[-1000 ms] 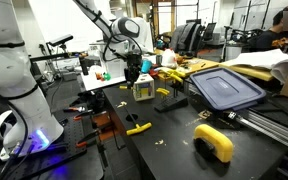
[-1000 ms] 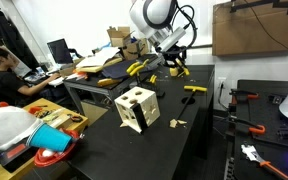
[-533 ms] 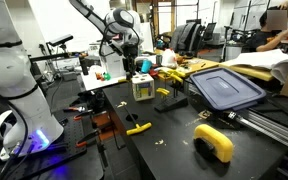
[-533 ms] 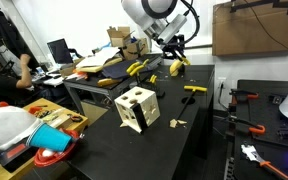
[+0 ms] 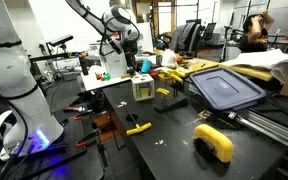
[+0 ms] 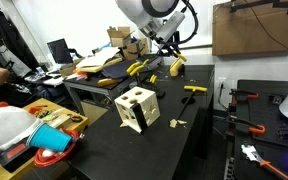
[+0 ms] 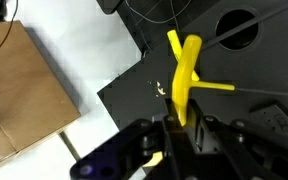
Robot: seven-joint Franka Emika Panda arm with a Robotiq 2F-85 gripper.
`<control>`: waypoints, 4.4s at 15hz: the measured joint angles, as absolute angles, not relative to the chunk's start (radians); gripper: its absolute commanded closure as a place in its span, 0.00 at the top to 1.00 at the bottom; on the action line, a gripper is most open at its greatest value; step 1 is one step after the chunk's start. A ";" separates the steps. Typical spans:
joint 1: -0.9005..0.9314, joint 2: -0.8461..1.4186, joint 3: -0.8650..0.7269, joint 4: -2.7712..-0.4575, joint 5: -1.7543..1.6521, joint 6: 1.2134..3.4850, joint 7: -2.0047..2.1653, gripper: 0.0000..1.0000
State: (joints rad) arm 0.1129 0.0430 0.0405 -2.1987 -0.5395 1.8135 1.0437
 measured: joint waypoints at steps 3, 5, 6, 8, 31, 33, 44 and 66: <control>0.119 0.045 0.072 -2.171 -0.562 1.814 1.040 0.04; 0.128 0.056 0.089 -2.142 -0.566 1.813 1.026 0.04; 0.131 0.066 0.096 -2.126 -0.566 1.813 1.019 0.04; 0.141 0.099 0.101 -2.087 -0.566 1.813 1.002 0.04; 0.234 0.474 0.089 -1.722 -0.550 1.675 0.865 0.04; 0.245 0.476 0.089 -1.714 -0.550 1.675 0.864 0.04; 0.283 0.479 0.062 -1.698 -0.671 1.679 0.870 0.04; 0.284 0.516 0.061 -1.694 -0.726 1.693 0.869 0.04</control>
